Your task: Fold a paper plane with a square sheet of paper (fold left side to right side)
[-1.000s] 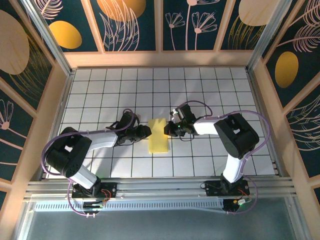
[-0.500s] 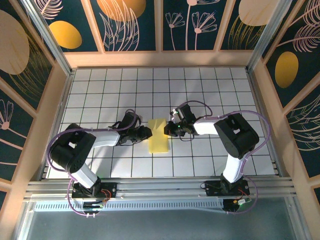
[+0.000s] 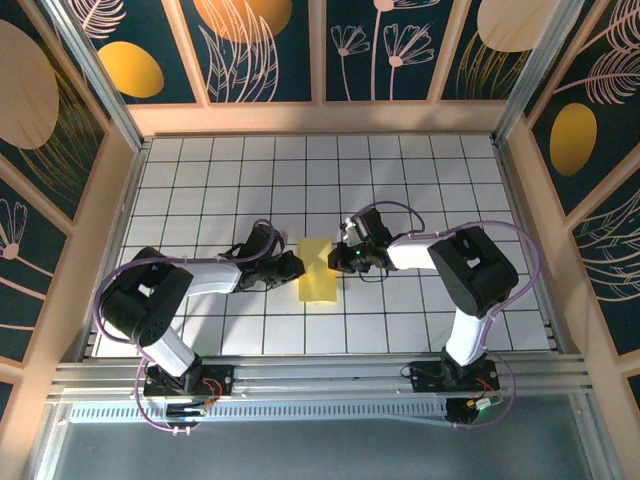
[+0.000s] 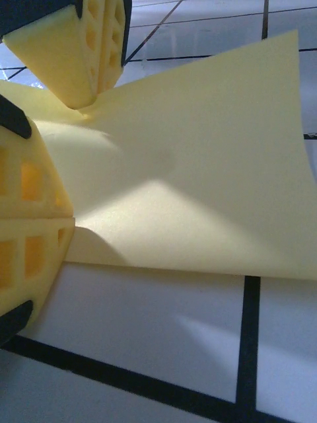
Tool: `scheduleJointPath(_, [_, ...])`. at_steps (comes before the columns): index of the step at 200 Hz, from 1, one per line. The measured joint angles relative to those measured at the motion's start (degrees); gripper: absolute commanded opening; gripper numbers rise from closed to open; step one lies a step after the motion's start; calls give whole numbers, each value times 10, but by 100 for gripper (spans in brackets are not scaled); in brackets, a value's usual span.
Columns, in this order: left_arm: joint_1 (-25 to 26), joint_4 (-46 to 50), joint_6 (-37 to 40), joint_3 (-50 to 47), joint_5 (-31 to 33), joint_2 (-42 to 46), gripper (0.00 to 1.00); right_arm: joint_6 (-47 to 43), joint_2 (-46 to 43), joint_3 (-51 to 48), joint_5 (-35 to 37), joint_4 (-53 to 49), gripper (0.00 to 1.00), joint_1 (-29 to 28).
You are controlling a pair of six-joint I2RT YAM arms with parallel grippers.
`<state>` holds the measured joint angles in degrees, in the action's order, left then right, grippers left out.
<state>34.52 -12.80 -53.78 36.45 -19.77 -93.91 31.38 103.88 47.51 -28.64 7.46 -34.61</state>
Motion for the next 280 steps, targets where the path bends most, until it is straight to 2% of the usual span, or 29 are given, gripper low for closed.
scheduleJointPath(27, [0,11,-1,0,15,14,0,0,0,0,0,0,0,0])
scheduleJointPath(117, [0,42,-1,0,49,53,0,-24,-16,1,5,-23,0,11])
scheduleJointPath(152, [0,42,-6,0,50,57,0,-40,-44,1,8,-31,19,16])
scheduleJointPath(188, [0,38,-14,-1,47,58,0,-54,-77,1,16,-35,22,16])
scheduleJointPath(203, [0,31,-21,-2,41,59,0,-60,-95,-5,20,-35,30,14])
scheduleJointPath(217, [0,25,-29,-3,34,61,0,-73,-128,-25,38,-35,42,4])
scheduleJointPath(243, [0,12,-43,-6,21,70,0,-111,-220,-79,97,-33,57,-46])
scheduleJointPath(280, [0,-5,-57,-7,8,76,0,-163,-305,-130,217,-29,67,-168])
